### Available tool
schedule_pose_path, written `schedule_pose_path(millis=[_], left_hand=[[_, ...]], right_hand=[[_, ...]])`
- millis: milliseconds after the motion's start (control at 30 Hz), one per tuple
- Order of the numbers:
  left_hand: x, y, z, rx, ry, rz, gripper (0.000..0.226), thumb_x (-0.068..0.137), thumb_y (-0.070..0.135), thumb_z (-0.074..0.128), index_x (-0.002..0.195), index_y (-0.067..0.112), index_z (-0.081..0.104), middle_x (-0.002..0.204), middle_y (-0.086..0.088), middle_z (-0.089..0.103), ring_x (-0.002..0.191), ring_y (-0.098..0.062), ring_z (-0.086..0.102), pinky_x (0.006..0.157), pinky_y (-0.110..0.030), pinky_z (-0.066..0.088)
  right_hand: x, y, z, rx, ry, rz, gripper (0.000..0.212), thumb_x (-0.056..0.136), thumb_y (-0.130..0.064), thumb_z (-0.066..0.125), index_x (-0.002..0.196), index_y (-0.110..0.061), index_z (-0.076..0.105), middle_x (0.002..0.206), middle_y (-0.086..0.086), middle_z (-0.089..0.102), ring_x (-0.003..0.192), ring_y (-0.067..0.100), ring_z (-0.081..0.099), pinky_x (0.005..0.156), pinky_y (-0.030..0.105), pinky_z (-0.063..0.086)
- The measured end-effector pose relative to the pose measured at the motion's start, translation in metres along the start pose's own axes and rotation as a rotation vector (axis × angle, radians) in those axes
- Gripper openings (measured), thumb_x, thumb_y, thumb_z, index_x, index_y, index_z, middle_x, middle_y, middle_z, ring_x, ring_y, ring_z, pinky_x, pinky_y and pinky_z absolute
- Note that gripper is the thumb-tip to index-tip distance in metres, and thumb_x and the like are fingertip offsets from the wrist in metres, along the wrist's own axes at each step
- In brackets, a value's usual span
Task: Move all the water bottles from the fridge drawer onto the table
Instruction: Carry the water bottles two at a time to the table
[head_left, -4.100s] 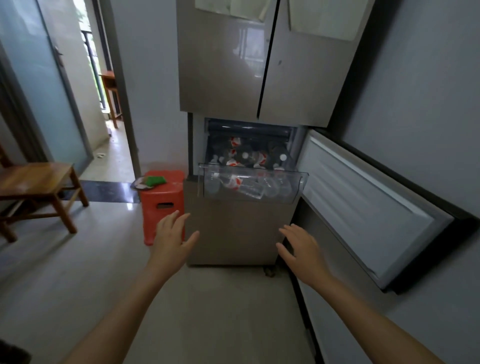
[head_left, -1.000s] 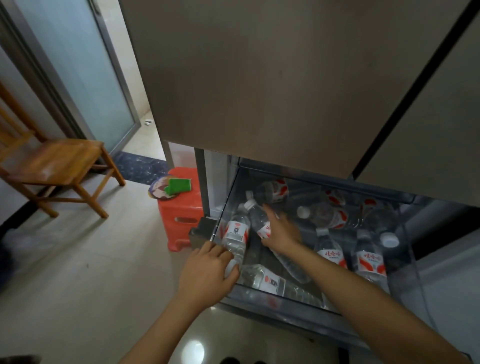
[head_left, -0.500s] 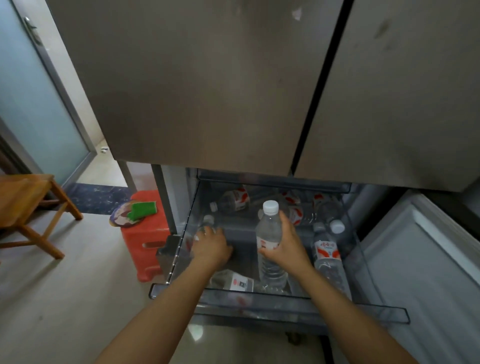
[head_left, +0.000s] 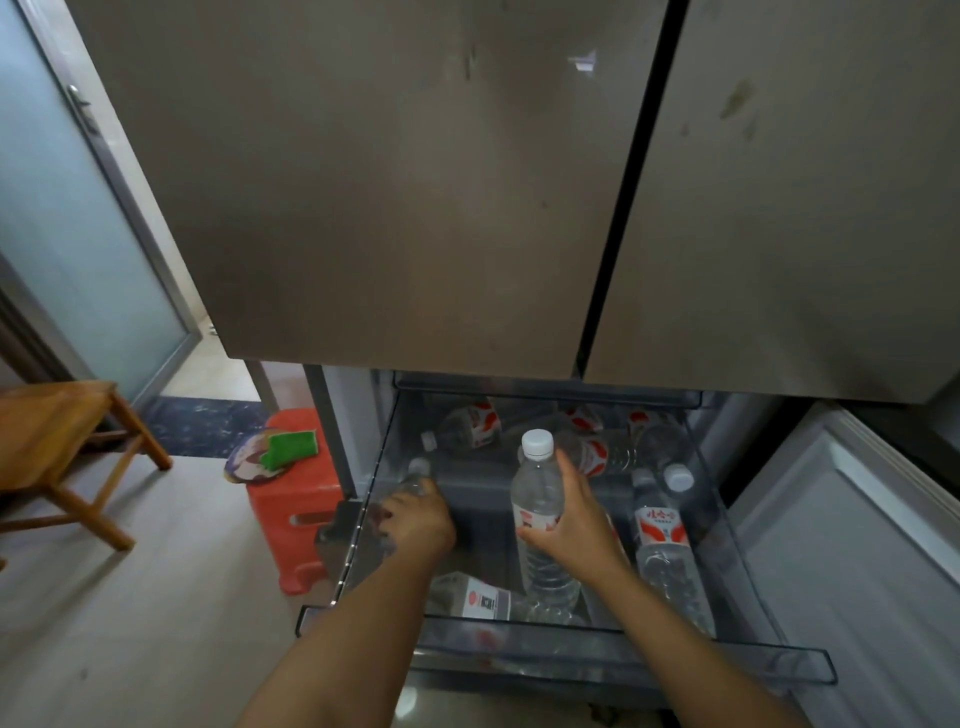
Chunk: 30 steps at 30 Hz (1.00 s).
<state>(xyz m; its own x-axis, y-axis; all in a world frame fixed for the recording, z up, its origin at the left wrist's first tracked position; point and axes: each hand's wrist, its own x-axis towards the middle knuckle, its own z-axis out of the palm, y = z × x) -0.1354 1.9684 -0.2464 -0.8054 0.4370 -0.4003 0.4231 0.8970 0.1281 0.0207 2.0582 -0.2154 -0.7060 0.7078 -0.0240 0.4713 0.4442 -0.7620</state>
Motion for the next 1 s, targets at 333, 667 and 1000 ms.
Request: schedule_pose_path(millis=[333,667,1000], left_hand=[[0.017,0.012,0.019,0.083,0.142,-0.085,0.055,0.092,0.019,0.045,0.139,0.007,0.019,0.133,-0.024,0.033,0.116,-0.038,0.045,0.090,-0.041,0.047],[0.024,0.003,0.027,0.120,0.110,-0.038,0.060,0.094,0.023,0.041,0.144,0.006,0.012,0.135,-0.024,0.040,0.118,-0.034,0.046,0.093,-0.036,0.043],[0.011,0.005,0.013,-0.006,0.015,0.103,0.078,0.083,0.016,0.062,0.141,0.018,0.011,0.134,-0.021,0.034,0.114,-0.037,0.050,0.086,-0.040,0.049]], right_hand=[[0.007,0.008,0.002,0.059,0.046,0.046,0.103,0.069,-0.028,0.078,0.144,-0.038,0.008,0.148,-0.002,0.027,0.130,0.019,0.037,0.101,0.037,0.043],[0.014,0.014,0.003,0.073,0.094,0.114,0.108,0.062,-0.033,0.081,0.141,-0.044,0.008,0.146,-0.001,0.032,0.126,0.024,0.043,0.095,0.046,0.046],[0.008,0.009,0.001,0.063,0.063,0.094,0.105,0.065,-0.028,0.081,0.143,-0.037,0.010,0.146,0.000,0.030,0.128,0.024,0.041,0.100,0.045,0.044]])
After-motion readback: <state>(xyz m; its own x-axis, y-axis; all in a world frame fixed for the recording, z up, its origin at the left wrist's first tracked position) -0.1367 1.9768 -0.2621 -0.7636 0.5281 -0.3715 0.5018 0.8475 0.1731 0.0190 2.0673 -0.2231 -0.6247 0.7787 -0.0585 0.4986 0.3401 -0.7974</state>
